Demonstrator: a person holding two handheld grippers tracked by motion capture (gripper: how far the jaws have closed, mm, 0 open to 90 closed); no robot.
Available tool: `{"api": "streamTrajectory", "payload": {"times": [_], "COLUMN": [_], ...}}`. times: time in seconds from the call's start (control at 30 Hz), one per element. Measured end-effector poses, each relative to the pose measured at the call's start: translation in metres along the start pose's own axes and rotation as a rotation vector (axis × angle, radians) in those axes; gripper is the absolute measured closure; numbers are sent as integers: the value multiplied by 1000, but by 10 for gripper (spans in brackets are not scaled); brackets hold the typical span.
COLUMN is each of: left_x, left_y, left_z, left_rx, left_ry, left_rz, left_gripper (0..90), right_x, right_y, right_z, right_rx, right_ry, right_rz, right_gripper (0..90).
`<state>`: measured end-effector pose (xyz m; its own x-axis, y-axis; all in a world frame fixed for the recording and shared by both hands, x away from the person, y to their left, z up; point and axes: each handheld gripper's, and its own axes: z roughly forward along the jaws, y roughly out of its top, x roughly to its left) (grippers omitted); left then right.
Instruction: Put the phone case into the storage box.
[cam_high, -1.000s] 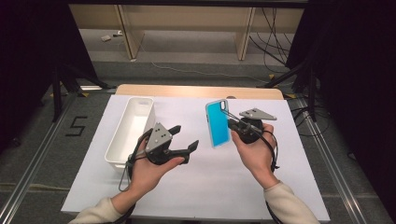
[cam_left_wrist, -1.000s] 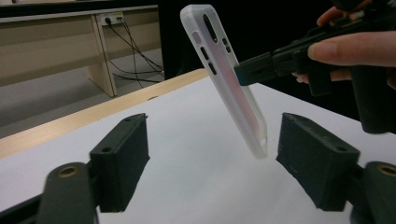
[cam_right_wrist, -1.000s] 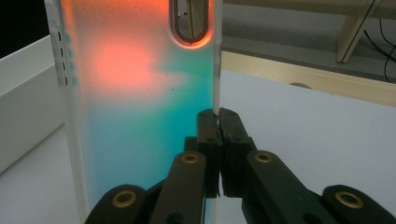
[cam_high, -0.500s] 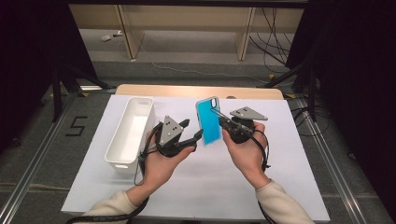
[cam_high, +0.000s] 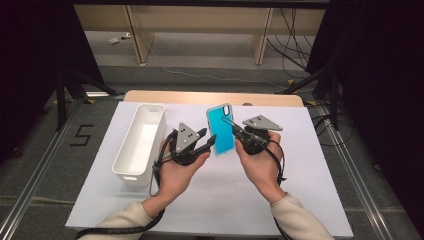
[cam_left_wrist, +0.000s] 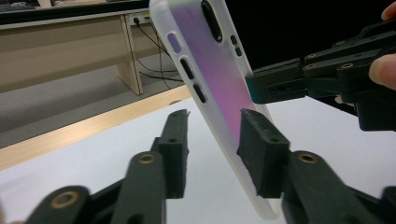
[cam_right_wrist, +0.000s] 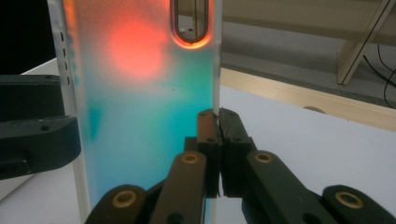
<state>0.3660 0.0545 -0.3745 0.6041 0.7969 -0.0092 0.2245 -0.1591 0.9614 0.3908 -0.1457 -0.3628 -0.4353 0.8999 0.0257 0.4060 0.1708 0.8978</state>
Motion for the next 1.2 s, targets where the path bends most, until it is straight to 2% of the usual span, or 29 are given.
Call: {"api": "streamTrajectory", "payload": {"times": [0.07, 0.1, 0.2, 0.3, 0.33, 0.4, 0.47, 0.53, 0.6, 0.63, 0.73, 0.77, 0.83, 0.9, 0.97, 1.1, 1.2], "left_x": [0, 1, 3, 4, 6, 7, 9, 10, 11, 12, 15, 15, 17, 19, 20, 23, 24], "left_y": [0, -1, -1, -2, -2, -2, -2, -2, -2, -2, -2, -2, -2, -2, -1, -1, -1], "left_z": [1, 1, 2, 3, 4, 4, 5, 5, 5, 5, 5, 5, 5, 4, 4, 3, 3], "left_rx": [-4, -2, 5, 6, 7, 8, 8, 7, 8, 8, 9, 7, 1, 0, -6, -9, -8], "left_ry": [4, 7, 13, 18, 21, 24, 25, 26, 27, 27, 31, 31, 31, 32, 36, 36, 40], "left_rz": [-1, -3, -8, -15, -16, -25, -33, -40, -47, -48, -61, -68, -78, -83, -77, -92, -83], "left_gripper": [685, 692, 714, 729, 733, 741, 751, 763, 774, 783, 808, 810, 816, 823, 836, 839, 841], "right_x": [1, 2, 3, 4, 5, 6, 7, 7, 9, 9, 11, 11, 13, 14, 15, 18, 20], "right_y": [-1, -1, -2, -2, -2, -2, -3, -3, -3, -4, -5, -5, -5, -5, -5, -5, -6], "right_z": [0, 0, 1, 0, 1, 0, 0, 1, 0, 0, 0, 0, -1, -1, -2, -3, -3], "right_rx": [-6, 6, -11, -1, -14, -2, -8, -26, -14, -22, -20, -30, -33, -47, -39, -39, -52], "right_ry": [-6, 5, -11, -1, -11, -11, 0, -12, 1, -7, -3, -6, -7, -10, 1, 2, -2], "right_rz": [-4, 4, -6, -4, -5, -6, -5, -11, 4, -10, 7, -7, 2, -6, 1, -7, -4], "right_gripper": [889, 888, 887, 885, 884, 883, 882, 880, 878, 878, 875, 874, 873, 870, 867, 864, 859]}}
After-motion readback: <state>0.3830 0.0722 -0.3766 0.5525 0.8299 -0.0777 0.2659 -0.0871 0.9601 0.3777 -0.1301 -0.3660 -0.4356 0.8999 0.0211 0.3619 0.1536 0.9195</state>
